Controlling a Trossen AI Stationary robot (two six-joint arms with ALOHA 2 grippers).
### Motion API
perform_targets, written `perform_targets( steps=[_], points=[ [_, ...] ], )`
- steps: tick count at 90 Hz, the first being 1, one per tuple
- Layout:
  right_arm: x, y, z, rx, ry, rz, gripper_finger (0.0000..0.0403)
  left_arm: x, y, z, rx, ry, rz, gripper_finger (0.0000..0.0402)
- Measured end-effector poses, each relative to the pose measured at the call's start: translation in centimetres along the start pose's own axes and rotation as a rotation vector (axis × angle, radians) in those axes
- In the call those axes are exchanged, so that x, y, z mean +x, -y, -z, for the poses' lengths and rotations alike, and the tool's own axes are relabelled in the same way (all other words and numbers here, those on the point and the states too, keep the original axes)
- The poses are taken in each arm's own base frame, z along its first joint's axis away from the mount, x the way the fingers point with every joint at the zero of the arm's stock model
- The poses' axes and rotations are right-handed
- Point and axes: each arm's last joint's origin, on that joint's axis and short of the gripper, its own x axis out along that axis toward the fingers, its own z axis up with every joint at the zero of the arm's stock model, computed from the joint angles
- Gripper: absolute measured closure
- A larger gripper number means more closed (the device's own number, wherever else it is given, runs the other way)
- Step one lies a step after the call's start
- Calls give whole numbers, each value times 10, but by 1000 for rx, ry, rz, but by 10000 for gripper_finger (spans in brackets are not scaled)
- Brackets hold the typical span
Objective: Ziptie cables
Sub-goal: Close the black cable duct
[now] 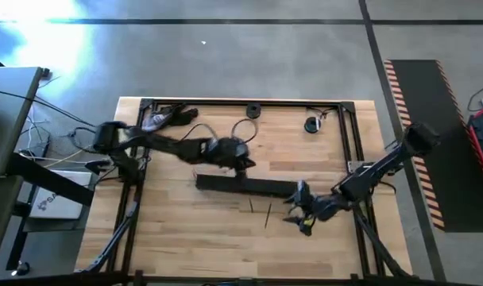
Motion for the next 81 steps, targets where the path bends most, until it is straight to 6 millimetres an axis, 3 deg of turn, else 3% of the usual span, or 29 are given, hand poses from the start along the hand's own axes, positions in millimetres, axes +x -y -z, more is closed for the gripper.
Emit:
perform_targets(
  steps=[18, 38, 57, 81],
  points=[
    [45, -2, 9, 48, 67, 154, 249, 41, -18, 4, -28, -94, 196, 401],
    [76, -6, -2, 62, 69, 220, 387, 49, -18, 8, -36, -130, 246, 401],
    [76, -4, -10, 61, 101, 280, 398, 48, -19, 9, -3, -139, 246, 401],
    [84, 20, -16, 185, 48, 329, 403, 48, -19, 10, 27, -145, 243, 401]
  ],
)
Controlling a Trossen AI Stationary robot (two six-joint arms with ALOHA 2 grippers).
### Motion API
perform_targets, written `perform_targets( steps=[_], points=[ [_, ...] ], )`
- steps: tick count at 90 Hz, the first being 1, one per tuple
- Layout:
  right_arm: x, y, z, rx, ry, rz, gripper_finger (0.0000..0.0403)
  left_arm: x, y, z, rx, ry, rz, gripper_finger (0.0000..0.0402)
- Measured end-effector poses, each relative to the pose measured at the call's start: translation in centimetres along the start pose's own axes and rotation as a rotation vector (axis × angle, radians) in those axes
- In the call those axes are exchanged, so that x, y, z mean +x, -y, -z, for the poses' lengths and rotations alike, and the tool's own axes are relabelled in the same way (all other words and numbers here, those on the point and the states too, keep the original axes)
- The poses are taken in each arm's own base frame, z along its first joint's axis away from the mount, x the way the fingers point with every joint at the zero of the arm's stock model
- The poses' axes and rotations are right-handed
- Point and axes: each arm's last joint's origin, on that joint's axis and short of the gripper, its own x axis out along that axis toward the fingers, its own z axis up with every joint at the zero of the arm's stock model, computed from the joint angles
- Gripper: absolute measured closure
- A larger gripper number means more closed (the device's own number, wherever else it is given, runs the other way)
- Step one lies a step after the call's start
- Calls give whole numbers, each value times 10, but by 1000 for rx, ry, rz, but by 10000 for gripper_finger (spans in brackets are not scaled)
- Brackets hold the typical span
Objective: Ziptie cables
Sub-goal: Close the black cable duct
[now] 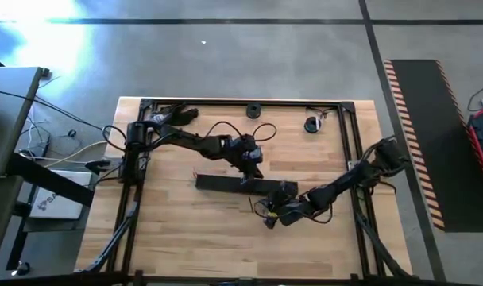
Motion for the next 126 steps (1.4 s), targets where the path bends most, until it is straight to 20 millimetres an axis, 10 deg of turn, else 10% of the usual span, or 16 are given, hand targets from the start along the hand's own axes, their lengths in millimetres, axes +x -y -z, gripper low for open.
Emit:
perform_targets(
  steps=[85, 126],
  points=[
    [22, 20, 5, 14, -25, 129, 403, 13, 25, 27, -51, 46, -6, 401],
    [-56, -7, -26, -114, -1, -57, 399, -18, 34, 8, 75, 94, -46, 402]
  ],
)
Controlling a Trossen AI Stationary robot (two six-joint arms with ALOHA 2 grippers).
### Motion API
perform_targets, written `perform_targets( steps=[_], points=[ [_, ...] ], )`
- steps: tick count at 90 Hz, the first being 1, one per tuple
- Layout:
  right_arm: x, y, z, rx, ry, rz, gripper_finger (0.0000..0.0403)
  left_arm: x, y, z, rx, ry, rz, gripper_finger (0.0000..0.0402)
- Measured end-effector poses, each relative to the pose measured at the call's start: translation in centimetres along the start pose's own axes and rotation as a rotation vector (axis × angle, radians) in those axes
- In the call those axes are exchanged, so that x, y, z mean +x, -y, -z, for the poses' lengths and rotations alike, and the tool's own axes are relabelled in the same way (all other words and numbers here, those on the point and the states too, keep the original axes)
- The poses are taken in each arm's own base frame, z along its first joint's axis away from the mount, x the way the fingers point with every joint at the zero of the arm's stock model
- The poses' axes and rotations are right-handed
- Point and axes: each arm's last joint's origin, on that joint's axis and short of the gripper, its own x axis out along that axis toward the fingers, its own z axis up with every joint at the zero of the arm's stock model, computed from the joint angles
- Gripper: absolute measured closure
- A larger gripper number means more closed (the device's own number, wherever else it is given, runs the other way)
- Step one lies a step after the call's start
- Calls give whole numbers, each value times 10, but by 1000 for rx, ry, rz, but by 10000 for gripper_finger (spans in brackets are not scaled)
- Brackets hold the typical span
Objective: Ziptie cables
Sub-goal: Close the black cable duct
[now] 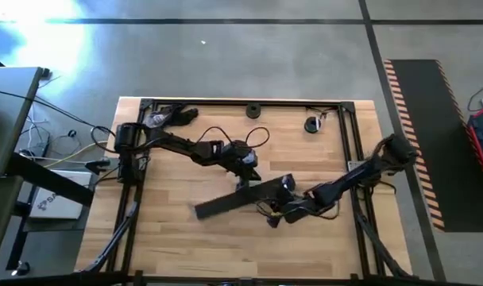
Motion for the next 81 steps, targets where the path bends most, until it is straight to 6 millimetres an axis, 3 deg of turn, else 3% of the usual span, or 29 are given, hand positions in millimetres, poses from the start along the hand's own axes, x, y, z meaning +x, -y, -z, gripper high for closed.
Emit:
perform_targets(
  steps=[12, 27, 36, 51, 66, 81],
  points=[
    [-42, 19, -8, 30, -105, 38, 365, 0, 14, -1, 51, -2, 19, 401],
    [-68, 74, 6, 131, -252, 102, 276, -6, 33, -6, 109, 13, -34, 401],
    [-64, 106, 22, 282, -283, 41, 222, -17, 49, -12, 139, 24, -61, 401],
    [-47, 142, 45, 481, -213, -118, 163, -28, 71, -7, 114, -53, -40, 401],
    [-36, 164, 59, 582, -165, -208, 153, -25, 102, 7, 163, -135, 68, 401],
    [-34, 172, 53, 633, -118, -308, 153, -22, 130, 13, 187, -104, 66, 401]
  ],
)
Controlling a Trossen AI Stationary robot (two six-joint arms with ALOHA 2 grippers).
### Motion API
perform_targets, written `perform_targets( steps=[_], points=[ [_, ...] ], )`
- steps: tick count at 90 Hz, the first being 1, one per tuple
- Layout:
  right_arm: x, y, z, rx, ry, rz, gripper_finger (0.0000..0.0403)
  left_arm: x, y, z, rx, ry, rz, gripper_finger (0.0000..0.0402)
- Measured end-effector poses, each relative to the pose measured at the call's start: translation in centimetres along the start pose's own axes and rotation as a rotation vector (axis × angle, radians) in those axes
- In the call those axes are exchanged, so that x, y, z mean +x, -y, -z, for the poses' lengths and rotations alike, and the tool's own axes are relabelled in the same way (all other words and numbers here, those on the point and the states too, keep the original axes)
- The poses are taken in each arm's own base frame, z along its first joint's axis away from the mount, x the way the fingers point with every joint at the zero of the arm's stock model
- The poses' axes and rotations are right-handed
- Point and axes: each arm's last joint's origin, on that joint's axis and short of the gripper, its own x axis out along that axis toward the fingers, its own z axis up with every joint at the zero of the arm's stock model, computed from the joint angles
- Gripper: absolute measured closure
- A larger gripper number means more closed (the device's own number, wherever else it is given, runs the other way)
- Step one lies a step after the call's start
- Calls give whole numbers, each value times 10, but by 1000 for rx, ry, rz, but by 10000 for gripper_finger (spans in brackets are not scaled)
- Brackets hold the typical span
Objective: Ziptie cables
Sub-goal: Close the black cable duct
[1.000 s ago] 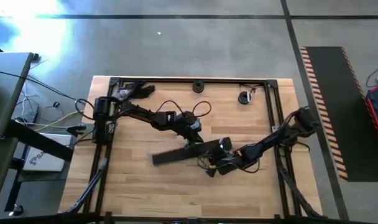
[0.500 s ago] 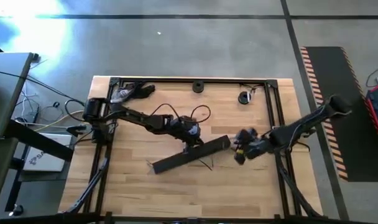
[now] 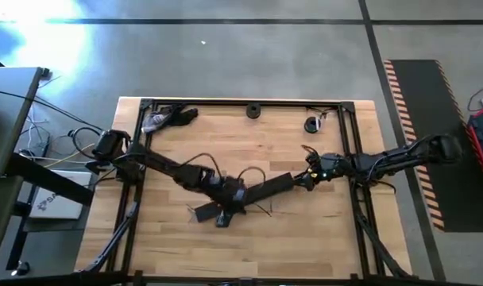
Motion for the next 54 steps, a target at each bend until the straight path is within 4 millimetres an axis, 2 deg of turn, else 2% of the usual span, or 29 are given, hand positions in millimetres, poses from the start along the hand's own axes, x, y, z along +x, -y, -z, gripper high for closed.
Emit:
perform_targets(
  steps=[9, 26, 47, 54],
  points=[
    [1, 0, -4, 15, -26, -26, 154, 8, 8, -2, -18, 73, -49, 401],
    [7, 6, -3, 59, -73, -2, 175, 40, 9, 8, -58, 126, -44, 401],
    [13, 1, -6, 76, -61, -80, 212, 68, 2, 19, -88, 101, -170, 401],
    [16, 0, -5, 83, -65, -92, 230, 72, -2, 25, -78, 34, -218, 401]
  ],
)
